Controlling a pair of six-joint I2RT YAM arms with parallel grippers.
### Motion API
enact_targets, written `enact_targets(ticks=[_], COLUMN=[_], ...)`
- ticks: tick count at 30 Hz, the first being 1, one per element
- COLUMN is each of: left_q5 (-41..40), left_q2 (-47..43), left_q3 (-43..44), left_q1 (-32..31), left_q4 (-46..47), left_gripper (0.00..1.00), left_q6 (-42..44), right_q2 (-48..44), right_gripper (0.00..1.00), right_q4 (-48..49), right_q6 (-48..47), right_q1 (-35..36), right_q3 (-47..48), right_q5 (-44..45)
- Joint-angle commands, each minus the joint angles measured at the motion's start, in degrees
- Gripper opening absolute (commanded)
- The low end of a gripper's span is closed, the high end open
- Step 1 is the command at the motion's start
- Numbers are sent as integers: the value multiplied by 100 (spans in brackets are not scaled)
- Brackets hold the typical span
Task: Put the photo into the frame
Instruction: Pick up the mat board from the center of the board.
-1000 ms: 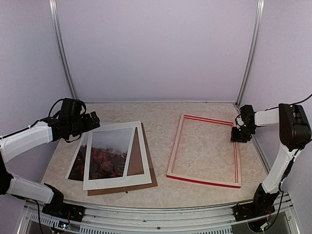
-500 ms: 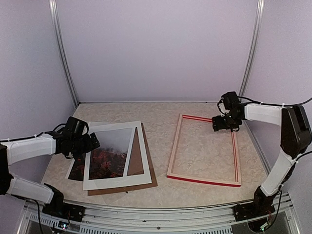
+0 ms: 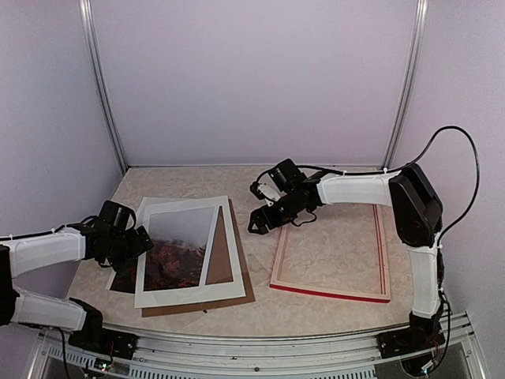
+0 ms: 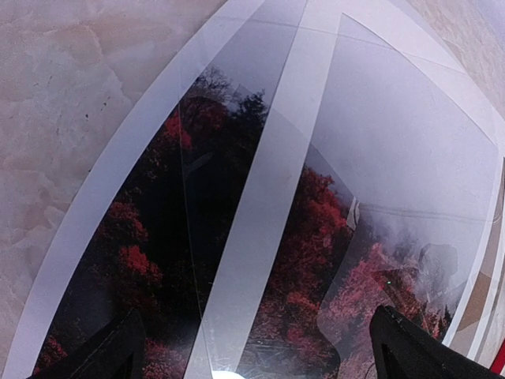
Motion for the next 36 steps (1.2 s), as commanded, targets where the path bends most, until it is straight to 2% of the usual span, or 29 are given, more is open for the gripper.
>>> enact_targets(ticks=[1, 6, 20, 31, 36], left_q5=[187, 391, 883, 1514, 1570], left_q2=[-45, 105, 616, 788, 648], left_q3=[-83, -148, -300, -485, -481], left_q1=[222, 356, 513, 570, 587], left_q4=[155, 330, 945, 1605, 1718], left_gripper=[98, 94, 85, 77, 77], left_q6=[47, 154, 337, 248, 189], right_q2=[587, 953, 1292, 1156, 1007], right_gripper=[83, 82, 78, 66, 62], right_q4=[-314, -345, -399, 173, 487], right_q6=[185, 453, 967, 1533, 1821], right_q1=[379, 537, 558, 557, 556], right_q3=[717, 980, 925, 498, 191], right_q5=[-723, -1097, -1260, -1890, -1996])
